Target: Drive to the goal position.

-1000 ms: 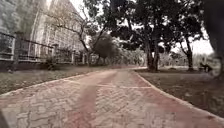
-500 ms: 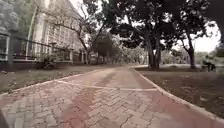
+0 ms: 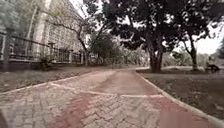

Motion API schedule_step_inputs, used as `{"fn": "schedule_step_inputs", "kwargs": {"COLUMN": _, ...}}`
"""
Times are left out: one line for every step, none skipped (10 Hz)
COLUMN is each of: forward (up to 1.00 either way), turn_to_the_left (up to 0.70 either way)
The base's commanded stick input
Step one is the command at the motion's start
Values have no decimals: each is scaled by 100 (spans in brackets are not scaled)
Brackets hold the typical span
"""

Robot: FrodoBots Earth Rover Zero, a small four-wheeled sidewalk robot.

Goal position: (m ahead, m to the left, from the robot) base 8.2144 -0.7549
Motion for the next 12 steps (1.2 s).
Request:
{"fn": "schedule_step_inputs", "kwargs": {"forward": 70, "turn_to_the_left": 0}}
{"fn": "schedule_step_inputs", "kwargs": {"forward": 70, "turn_to_the_left": 0}}
{"fn": "schedule_step_inputs", "kwargs": {"forward": 70, "turn_to_the_left": 0}}
{"fn": "schedule_step_inputs", "kwargs": {"forward": 70, "turn_to_the_left": 0}}
{"fn": "schedule_step_inputs", "kwargs": {"forward": 70, "turn_to_the_left": 0}}
{"fn": "schedule_step_inputs", "kwargs": {"forward": 70, "turn_to_the_left": -12}}
{"fn": "schedule_step_inputs", "kwargs": {"forward": 70, "turn_to_the_left": -29}}
{"fn": "schedule_step_inputs", "kwargs": {"forward": 70, "turn_to_the_left": -20}}
{"fn": "schedule_step_inputs", "kwargs": {"forward": 70, "turn_to_the_left": -3}}
{"fn": "schedule_step_inputs", "kwargs": {"forward": 70, "turn_to_the_left": 0}}
{"fn": "schedule_step_inputs", "kwargs": {"forward": 70, "turn_to_the_left": 0}}
{"fn": "schedule_step_inputs", "kwargs": {"forward": 70, "turn_to_the_left": 0}}
